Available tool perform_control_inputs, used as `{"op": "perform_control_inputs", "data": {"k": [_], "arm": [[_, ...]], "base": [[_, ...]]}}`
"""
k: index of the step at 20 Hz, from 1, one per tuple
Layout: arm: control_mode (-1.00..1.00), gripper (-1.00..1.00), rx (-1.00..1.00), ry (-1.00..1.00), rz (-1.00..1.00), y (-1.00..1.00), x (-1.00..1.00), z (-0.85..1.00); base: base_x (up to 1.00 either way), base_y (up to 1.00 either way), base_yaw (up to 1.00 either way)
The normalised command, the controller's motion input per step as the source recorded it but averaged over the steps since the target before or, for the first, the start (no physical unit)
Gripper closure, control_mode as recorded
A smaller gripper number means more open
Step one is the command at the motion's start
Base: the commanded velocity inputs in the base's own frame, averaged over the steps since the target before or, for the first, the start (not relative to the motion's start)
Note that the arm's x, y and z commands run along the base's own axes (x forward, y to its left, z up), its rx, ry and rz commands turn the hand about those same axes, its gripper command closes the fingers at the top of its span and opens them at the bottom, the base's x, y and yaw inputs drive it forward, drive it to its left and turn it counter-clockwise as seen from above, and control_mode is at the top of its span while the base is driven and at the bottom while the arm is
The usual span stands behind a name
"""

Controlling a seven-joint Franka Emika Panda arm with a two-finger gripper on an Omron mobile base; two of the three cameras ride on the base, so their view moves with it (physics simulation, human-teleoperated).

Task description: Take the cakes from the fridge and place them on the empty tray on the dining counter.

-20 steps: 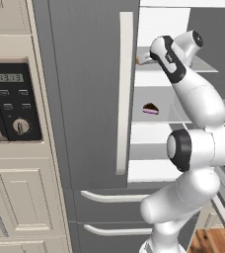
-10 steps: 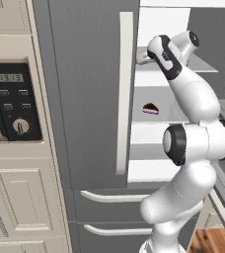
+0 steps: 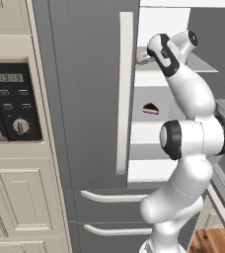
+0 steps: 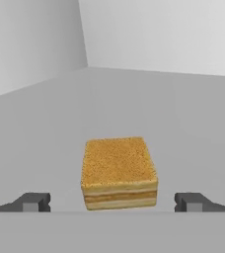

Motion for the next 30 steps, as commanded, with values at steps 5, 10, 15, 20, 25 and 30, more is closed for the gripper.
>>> {"op": "perform_control_inputs", "data": {"k": [5, 10, 15, 20, 25, 30], "arm": [[-1.00, -1.00, 0.00, 0.00, 0.00, -0.04, 0.11, -0.07], [-1.00, -1.00, 0.00, 0.00, 0.00, 0.06, 0.04, -0.06], [-1.00, -1.00, 0.00, 0.00, 0.02, 0.01, 0.22, -0.01], [-1.00, -1.00, 0.00, 0.00, 0.04, 0.00, 0.33, -0.01], [-1.00, -1.00, 0.00, 0.00, 0.05, 0.00, 0.36, -0.02], [-1.00, 1.00, 0.00, 0.00, 0.03, 0.00, 0.22, -0.02]], "base": [[0.00, 0.00, 0.00], [0.00, 0.00, 0.00], [0.00, 0.00, 0.00], [0.00, 0.00, 0.00], [0.00, 0.00, 0.00], [0.00, 0.00, 0.00]]}}
